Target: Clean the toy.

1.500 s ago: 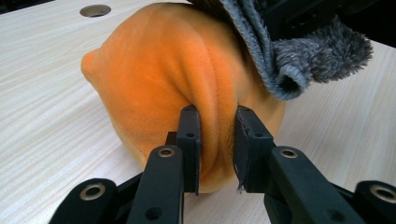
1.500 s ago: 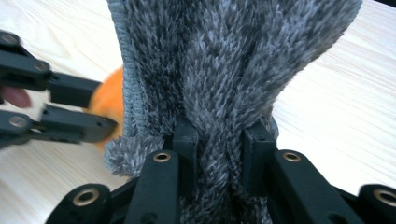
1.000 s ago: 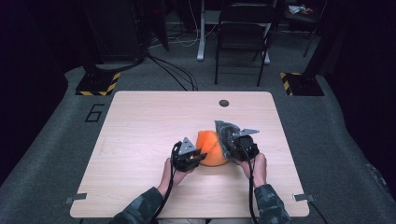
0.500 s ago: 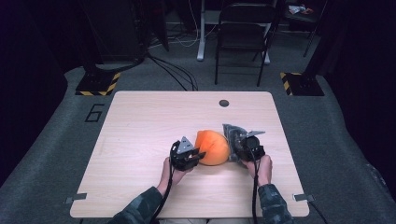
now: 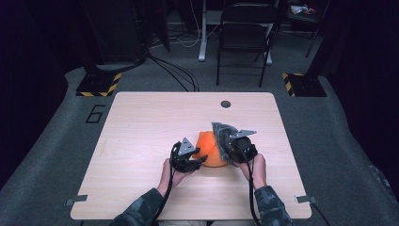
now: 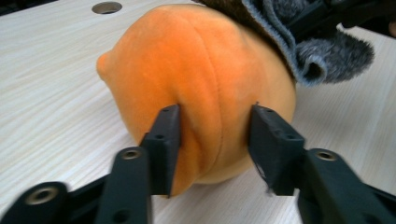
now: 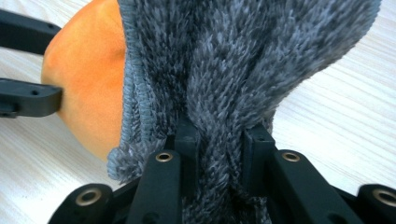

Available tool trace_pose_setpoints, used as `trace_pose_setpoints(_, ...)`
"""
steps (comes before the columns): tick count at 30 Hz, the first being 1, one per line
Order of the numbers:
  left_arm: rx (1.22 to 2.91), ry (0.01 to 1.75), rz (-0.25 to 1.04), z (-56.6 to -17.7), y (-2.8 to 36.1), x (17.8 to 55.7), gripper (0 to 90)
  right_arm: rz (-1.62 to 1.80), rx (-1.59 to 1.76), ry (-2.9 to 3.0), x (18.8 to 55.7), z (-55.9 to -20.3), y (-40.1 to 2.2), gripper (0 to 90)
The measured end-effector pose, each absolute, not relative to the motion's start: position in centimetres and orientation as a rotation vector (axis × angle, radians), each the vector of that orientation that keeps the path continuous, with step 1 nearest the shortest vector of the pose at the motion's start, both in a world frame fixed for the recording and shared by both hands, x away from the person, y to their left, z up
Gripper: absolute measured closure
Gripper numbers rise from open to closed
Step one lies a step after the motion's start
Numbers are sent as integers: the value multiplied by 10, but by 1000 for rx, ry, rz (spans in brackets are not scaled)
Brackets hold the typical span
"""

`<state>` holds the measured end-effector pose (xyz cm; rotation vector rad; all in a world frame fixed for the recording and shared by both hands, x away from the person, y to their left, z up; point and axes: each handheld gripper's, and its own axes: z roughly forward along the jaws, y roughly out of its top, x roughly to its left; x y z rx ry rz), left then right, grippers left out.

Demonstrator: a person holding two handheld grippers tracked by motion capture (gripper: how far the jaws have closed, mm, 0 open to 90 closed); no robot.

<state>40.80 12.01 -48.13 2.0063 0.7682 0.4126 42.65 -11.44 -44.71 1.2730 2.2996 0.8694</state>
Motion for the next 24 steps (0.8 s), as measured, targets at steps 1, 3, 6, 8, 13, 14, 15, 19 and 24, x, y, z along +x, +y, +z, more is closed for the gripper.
trace_pose_setpoints(1,2021,764,435,-482,119,407,460,873,1273,2296,427,-448,-115,722)
trace_pose_setpoints(3,2054,763,467,-486,116,407,398,887,1290,2292,428,-450,-116,721)
trace_pose_setpoints(6,2056,754,488,-493,114,406,451,903,1289,2291,429,-451,-118,715)
trace_pose_setpoints(8,2042,758,479,-495,114,406,553,907,1293,2284,429,-453,-118,707)
trace_pose_setpoints(13,2024,749,495,-496,111,405,686,906,1296,2268,429,-458,-120,695)
trace_pose_setpoints(14,2016,750,502,-495,111,404,695,907,1305,2260,428,-458,-120,699)
trace_pose_setpoints(15,2013,749,493,-494,111,404,709,910,1295,2259,429,-457,-121,707)
trace_pose_setpoints(19,1977,771,459,-485,115,404,740,950,1311,2222,428,-447,-125,723)
trace_pose_setpoints(24,1936,802,408,-478,116,403,747,1063,1276,2196,420,-422,-124,721)
